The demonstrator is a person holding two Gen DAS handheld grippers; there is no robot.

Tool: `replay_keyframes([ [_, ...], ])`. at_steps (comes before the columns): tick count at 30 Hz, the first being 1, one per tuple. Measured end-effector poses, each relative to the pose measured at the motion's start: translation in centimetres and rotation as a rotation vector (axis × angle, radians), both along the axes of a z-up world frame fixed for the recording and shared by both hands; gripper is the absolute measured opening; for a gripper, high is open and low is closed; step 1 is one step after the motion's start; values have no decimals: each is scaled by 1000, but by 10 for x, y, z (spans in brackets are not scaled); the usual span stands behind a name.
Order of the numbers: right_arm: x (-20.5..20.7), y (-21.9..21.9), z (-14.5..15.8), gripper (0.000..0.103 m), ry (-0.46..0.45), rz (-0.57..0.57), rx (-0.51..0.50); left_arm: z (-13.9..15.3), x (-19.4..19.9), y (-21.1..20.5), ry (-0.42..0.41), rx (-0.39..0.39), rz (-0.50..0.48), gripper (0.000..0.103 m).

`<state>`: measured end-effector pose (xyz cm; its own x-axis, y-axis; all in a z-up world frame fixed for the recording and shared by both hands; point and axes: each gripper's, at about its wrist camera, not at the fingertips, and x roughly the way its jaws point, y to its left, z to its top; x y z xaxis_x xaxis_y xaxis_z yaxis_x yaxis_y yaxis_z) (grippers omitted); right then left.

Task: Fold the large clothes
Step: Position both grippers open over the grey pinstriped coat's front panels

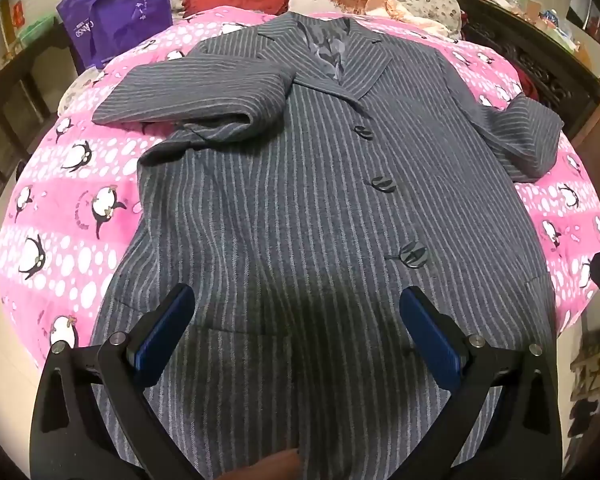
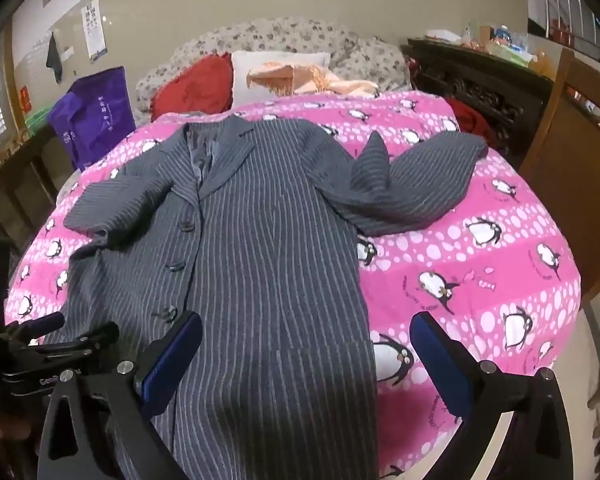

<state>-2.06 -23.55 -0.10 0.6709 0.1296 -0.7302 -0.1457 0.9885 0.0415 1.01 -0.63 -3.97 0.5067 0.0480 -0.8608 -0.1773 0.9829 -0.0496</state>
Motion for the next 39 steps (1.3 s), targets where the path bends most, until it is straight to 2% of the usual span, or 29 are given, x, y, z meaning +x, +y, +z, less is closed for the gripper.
replay_keyframes([
  [3, 4, -6, -3, 103, 6, 13, 4, -1, 0, 2, 5, -1, 10, 103],
  [11, 5, 15, -7, 103, 20, 13, -1, -7, 5, 3, 20, 10, 10, 103],
  [21, 39, 9, -16, 103, 19, 35, -5, -21, 20, 6, 55, 18, 17, 103],
  [26, 60, 19, -18, 103, 10, 43, 27, -26, 30, 10, 65, 19, 26, 103],
  [31, 74, 28, -18, 103, -15, 53, 4, -30, 37, 17, 75, 19, 38, 103],
  [36, 88, 34, -22, 103, -18, 69, 9, -30, 51, 23, 68, 27, 40, 103],
  [39, 107, 39, -36, 103, -23, 87, -21, -28, 72, 28, 21, 71, 41, 103],
])
